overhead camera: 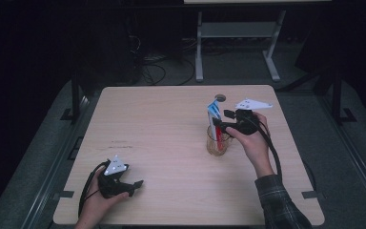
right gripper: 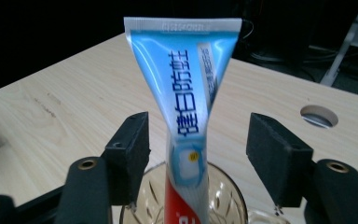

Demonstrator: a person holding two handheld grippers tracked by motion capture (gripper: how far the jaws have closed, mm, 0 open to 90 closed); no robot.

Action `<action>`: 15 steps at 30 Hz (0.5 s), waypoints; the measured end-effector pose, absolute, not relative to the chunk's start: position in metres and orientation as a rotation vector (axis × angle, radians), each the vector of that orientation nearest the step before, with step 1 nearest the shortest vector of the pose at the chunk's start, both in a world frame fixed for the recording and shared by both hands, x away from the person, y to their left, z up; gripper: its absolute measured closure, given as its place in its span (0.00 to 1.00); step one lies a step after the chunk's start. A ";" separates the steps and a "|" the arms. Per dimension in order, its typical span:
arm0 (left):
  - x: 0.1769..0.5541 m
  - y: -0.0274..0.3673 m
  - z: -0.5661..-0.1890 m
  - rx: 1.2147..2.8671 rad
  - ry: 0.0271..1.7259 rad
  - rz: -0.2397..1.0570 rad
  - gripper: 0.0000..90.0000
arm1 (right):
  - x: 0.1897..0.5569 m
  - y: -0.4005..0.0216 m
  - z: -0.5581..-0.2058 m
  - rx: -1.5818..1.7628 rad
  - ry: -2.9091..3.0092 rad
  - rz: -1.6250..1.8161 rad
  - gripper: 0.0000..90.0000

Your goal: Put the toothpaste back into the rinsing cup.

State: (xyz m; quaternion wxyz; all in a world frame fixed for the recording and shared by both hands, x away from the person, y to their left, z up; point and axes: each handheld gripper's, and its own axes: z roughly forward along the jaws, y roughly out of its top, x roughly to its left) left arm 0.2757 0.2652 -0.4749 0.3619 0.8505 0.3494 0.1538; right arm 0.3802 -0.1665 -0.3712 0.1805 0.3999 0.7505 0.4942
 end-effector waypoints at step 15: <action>0.275 0.265 -0.475 2.186 0.905 0.395 0.15 | 0.353 -0.193 -0.384 1.132 2.118 1.372 0.41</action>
